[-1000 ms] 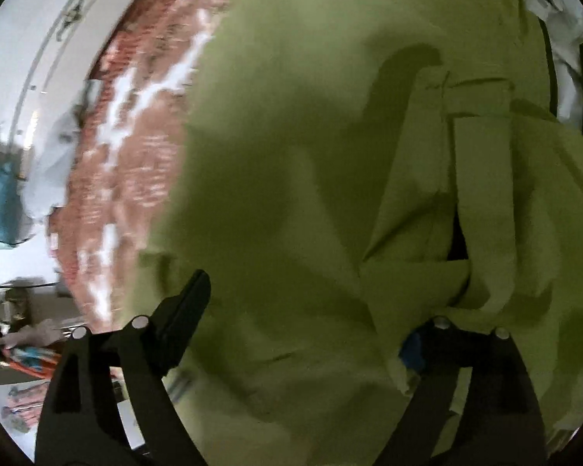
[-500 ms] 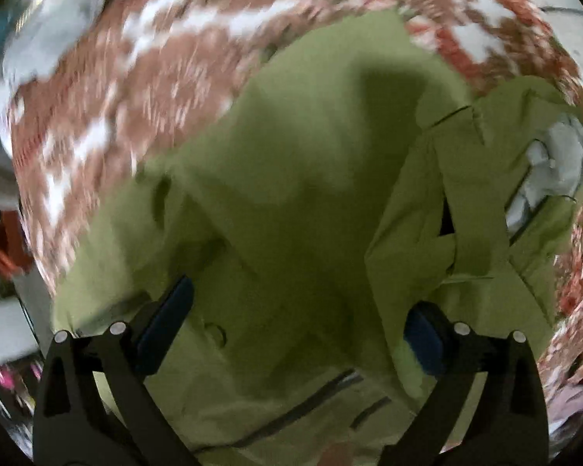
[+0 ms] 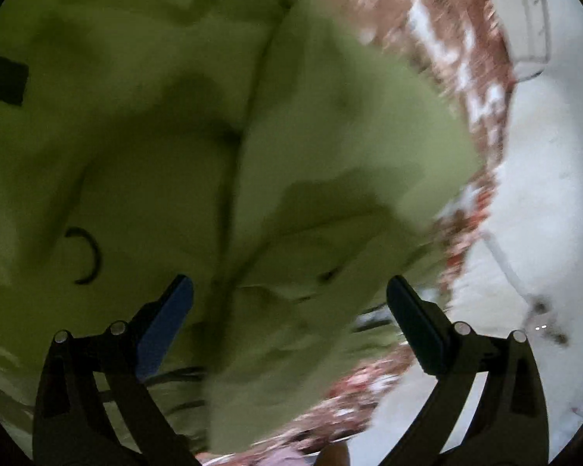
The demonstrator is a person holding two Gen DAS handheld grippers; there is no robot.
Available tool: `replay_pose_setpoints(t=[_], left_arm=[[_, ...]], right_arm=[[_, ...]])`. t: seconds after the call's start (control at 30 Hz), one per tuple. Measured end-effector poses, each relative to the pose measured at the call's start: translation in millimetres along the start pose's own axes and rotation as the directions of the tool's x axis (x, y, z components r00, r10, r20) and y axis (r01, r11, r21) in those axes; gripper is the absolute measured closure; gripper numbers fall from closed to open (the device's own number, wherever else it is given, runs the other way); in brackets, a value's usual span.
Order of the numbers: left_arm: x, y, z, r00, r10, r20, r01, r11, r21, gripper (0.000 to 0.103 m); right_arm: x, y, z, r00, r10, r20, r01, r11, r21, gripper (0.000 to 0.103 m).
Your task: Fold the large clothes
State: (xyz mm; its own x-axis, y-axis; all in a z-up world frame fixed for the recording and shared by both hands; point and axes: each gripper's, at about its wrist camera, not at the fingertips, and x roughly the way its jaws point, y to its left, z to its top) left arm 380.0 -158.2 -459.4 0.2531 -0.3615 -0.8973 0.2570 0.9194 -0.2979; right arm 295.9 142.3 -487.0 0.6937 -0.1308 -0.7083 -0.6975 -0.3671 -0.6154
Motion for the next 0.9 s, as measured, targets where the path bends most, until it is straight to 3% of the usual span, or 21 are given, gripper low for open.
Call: replay_pose_setpoints(t=[0.07,0.13,0.17,0.2,0.27,0.3,0.4,0.47,0.5,0.53,0.57,0.67,0.73,0.83,0.9], left_arm=[[-5,0,-1,1.000,0.011,0.011,-0.011,1.000,0.012,0.005],[-15,4,-1,0.999,0.037,0.036,-0.038,0.999,0.018,0.005],[-22,8,-1,0.997,0.058,0.054,-0.059,0.998,0.019,0.005],[-26,11,-1,0.995,0.074,0.066,-0.076,0.997,0.022,0.005],[-33,25,-4,0.986,0.142,0.088,-0.145,0.989,0.030,0.005],[-35,33,-5,0.980,0.174,0.093,-0.177,0.984,0.029,0.005],[-42,66,-9,0.942,0.315,0.117,-0.316,0.949,-0.012,0.005],[-52,94,-11,0.893,0.423,0.154,-0.419,0.906,-0.059,0.005],[-56,103,-11,0.872,0.462,0.163,-0.455,0.887,-0.081,0.005],[-62,119,-10,0.840,0.513,0.175,-0.499,0.858,-0.122,0.005],[-67,133,-9,0.820,0.542,0.185,-0.520,0.840,-0.158,0.005],[-75,164,-3,0.770,0.607,0.198,-0.563,0.792,-0.238,0.005],[-76,179,2,0.761,0.614,0.209,-0.559,0.784,-0.270,0.006],[-70,191,11,0.765,0.606,0.219,-0.548,0.790,-0.275,0.006],[-64,195,16,0.772,0.596,0.223,-0.538,0.798,-0.271,0.007]], right_arm=[[-9,-13,-9,1.000,0.007,0.020,-0.008,1.000,0.030,0.005],[-25,-41,-25,0.987,0.129,0.093,-0.141,0.980,0.141,0.005],[-30,-63,-41,0.956,0.253,0.146,-0.282,0.930,0.237,0.005],[-30,-80,-50,0.927,0.324,0.187,-0.368,0.882,0.296,0.005],[-29,-119,-87,0.872,0.402,0.281,-0.487,0.770,0.412,0.005],[-29,-134,-101,0.862,0.400,0.312,-0.505,0.736,0.451,0.005],[-12,-187,-169,0.837,0.353,0.418,-0.546,0.558,0.625,0.005],[4,-204,-204,0.822,0.325,0.467,-0.568,0.430,0.701,0.005],[19,-211,-231,0.818,0.304,0.487,-0.571,0.334,0.750,0.005],[31,-212,-253,0.824,0.291,0.487,-0.557,0.248,0.793,0.005],[51,-207,-280,0.838,0.276,0.470,-0.520,0.148,0.841,0.005],[86,-188,-333,0.876,0.251,0.412,-0.426,-0.001,0.905,0.005],[101,-164,-358,0.886,0.262,0.383,-0.376,-0.079,0.923,0.005],[126,-125,-392,0.872,0.321,0.368,-0.326,-0.178,0.928,0.005],[137,-102,-402,0.873,0.351,0.340,-0.282,-0.206,0.937,0.005]])
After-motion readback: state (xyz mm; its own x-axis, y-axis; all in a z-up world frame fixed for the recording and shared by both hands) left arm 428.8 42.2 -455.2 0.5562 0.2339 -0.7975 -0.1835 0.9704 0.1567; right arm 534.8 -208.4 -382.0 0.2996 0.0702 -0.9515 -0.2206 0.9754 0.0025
